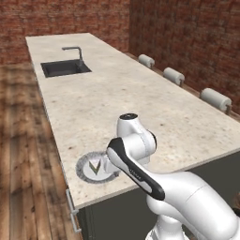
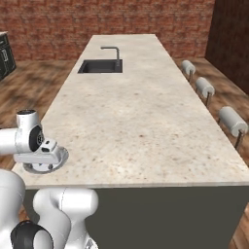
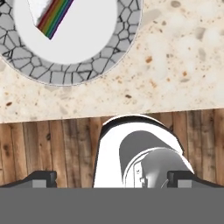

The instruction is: Take the baked cake out of the oven and place it on the plate for cooling. Then close the oven door.

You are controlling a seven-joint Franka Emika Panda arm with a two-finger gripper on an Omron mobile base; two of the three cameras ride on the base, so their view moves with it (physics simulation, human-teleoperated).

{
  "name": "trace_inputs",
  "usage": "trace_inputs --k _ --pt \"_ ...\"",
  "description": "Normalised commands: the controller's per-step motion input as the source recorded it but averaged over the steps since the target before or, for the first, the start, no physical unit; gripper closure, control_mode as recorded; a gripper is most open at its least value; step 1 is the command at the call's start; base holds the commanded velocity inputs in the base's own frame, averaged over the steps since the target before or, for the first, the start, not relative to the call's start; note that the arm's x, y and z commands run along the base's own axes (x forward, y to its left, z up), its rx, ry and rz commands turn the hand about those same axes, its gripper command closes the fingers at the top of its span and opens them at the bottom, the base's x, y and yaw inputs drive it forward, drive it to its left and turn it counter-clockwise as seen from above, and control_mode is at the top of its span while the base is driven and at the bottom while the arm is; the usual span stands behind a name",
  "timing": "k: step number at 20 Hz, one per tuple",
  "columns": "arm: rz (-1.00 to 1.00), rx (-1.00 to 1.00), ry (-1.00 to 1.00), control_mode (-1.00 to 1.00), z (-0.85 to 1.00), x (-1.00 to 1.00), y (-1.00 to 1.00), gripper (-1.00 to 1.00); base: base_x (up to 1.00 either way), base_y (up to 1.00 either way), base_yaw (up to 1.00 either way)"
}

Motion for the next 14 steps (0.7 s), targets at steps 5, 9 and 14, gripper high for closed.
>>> trace_inputs --k 5,9,14 --pt "0.00 0.00 0.00 1.00 0.00 0.00 0.00 -1.00 -0.25 -0.02 -0.57" --pt "0.00 0.00 0.00 1.00 0.00 0.00 0.00 -1.00 -0.12 0.02 -0.81" --pt "0.00 0.00 0.00 1.00 0.00 0.00 0.00 -1.00 -0.06 0.03 -0.88"
